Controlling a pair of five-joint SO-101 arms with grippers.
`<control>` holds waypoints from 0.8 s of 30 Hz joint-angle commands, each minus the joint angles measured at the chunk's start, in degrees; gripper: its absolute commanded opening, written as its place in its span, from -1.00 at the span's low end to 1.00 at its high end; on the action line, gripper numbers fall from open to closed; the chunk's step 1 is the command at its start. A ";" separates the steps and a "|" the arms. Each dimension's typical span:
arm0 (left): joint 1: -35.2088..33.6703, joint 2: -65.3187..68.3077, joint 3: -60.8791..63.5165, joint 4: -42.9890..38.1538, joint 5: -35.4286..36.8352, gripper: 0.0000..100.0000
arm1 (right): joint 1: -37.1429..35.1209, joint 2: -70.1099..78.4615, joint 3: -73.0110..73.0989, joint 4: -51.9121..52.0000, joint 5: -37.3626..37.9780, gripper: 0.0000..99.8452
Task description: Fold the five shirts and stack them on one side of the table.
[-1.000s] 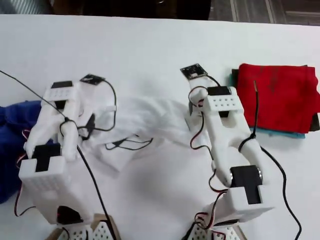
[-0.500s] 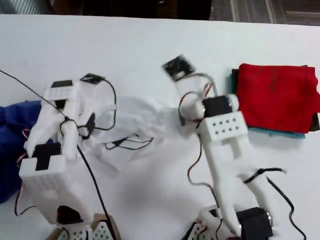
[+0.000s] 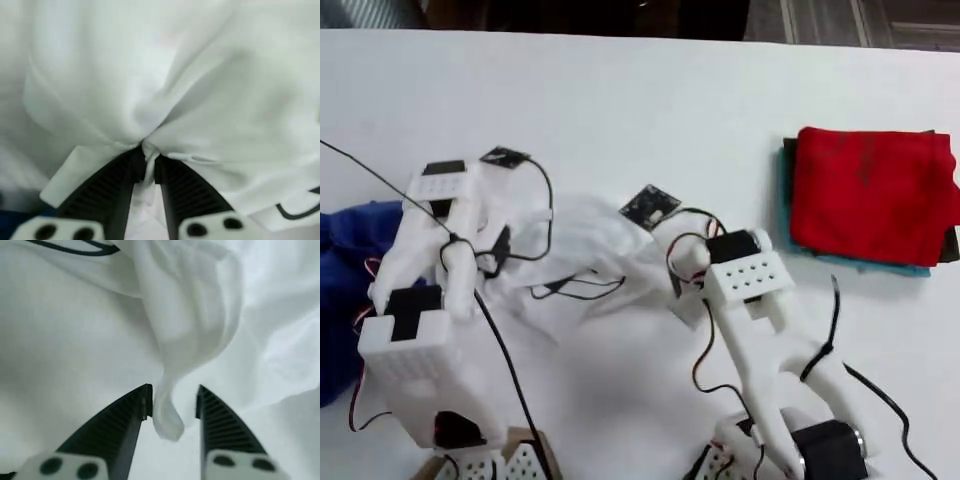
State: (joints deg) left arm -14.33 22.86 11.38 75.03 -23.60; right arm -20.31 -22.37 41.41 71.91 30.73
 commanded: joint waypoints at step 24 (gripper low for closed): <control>0.62 0.97 -1.36 -0.26 0.35 -0.95 | 12.62 -4.44 6.51 -11.38 -13.98 -0.57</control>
State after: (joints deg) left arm -14.33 22.86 11.38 75.03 -23.60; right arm -8.53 -24.92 48.26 61.89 22.55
